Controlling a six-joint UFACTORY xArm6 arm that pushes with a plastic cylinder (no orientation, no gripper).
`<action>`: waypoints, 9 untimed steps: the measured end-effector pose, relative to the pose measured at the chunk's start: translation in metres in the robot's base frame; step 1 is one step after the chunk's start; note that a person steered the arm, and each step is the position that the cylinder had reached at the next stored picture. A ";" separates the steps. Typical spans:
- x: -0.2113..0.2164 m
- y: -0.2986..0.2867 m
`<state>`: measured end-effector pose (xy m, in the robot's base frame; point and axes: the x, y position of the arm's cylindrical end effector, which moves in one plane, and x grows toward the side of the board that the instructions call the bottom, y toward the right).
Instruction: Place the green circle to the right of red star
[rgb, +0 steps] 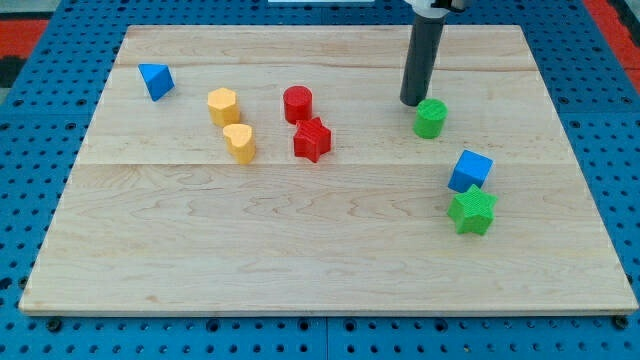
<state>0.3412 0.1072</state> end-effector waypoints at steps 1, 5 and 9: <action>0.013 -0.020; 0.026 0.076; 0.058 0.121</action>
<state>0.3992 0.2281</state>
